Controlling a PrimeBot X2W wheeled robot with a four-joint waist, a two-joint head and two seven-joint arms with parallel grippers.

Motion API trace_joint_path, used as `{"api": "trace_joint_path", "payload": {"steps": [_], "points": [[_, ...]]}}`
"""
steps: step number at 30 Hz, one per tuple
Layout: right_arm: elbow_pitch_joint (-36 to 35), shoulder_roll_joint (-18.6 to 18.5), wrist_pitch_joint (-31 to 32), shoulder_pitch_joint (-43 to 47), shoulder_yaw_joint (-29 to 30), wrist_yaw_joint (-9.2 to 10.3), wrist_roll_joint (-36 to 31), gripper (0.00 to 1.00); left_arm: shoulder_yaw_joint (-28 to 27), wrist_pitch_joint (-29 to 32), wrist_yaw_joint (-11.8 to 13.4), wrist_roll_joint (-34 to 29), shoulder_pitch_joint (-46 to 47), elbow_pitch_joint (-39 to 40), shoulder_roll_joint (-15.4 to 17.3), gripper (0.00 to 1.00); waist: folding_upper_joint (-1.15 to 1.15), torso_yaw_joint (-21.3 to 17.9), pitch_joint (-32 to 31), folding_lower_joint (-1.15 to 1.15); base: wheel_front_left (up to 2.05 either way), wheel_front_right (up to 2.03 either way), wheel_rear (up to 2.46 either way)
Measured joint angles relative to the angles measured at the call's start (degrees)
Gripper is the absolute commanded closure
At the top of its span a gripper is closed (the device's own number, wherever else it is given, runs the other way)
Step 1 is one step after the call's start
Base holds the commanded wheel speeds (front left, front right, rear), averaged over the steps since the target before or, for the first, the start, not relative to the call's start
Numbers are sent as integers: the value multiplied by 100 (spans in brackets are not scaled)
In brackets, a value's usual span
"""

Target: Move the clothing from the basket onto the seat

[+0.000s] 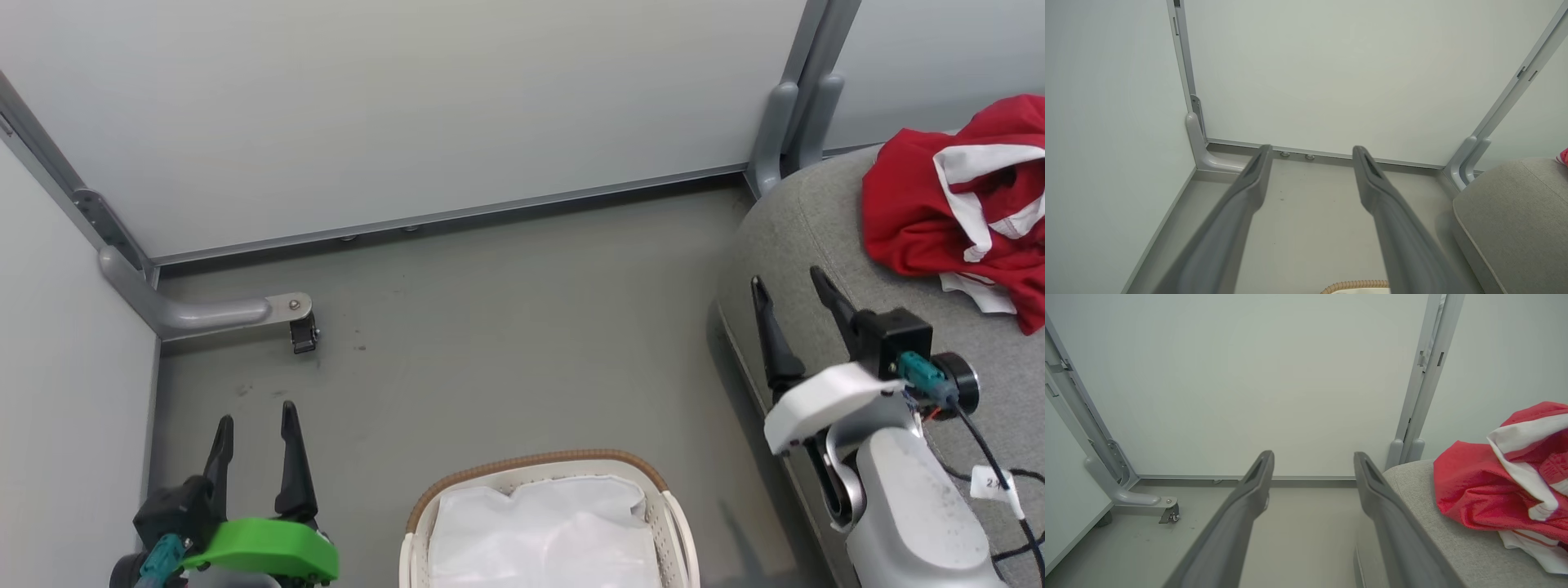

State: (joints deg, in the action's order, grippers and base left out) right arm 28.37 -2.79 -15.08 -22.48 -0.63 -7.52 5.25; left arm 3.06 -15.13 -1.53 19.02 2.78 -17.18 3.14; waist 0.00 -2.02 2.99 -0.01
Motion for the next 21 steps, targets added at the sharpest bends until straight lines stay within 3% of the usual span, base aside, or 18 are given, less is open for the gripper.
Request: {"api": "trace_joint_path", "payload": {"steps": [10, 21], "points": [[-576, 1, 0, 1132, -118, 0, 332, 0, 101, 1, -41, 112, -472, 224, -26, 0, 0, 102, -235, 0, 0, 0, 0], [-622, 1, 0, 1357, -215, 0, 409, 0, 290, 0, 36, 177, -536, 230, -26, 0, 0, 135, -310, 0, 0, 0, 0]]}}
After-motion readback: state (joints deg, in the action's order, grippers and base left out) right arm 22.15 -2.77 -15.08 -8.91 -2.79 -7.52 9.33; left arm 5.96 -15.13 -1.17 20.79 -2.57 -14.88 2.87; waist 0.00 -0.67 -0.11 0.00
